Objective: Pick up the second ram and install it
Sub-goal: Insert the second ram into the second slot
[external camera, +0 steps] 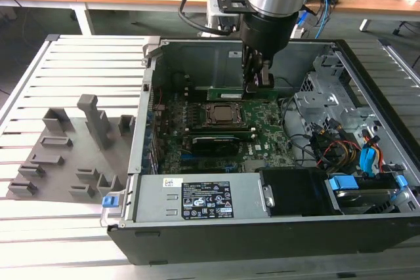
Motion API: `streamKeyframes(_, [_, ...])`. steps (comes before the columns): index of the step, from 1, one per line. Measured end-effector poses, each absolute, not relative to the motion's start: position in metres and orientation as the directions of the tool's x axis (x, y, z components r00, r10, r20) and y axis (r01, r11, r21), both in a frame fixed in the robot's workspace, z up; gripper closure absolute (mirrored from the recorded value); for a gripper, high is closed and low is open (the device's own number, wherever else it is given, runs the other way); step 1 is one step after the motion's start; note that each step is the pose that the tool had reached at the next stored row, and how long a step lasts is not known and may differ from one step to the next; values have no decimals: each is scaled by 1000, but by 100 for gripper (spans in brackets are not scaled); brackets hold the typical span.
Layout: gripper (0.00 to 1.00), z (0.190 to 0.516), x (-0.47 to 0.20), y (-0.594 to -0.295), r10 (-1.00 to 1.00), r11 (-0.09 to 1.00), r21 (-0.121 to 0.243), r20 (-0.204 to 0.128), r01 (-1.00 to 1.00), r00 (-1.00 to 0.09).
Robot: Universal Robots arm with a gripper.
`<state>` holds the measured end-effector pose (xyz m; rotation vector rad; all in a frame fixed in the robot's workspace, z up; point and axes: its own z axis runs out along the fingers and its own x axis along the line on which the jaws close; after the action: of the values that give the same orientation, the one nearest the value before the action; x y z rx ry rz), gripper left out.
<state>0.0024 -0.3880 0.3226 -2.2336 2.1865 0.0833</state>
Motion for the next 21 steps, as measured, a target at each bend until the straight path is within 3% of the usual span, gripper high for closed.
streamKeyframes(21, [86,305,2,-388,-999,-22,27,-48,-999,21])
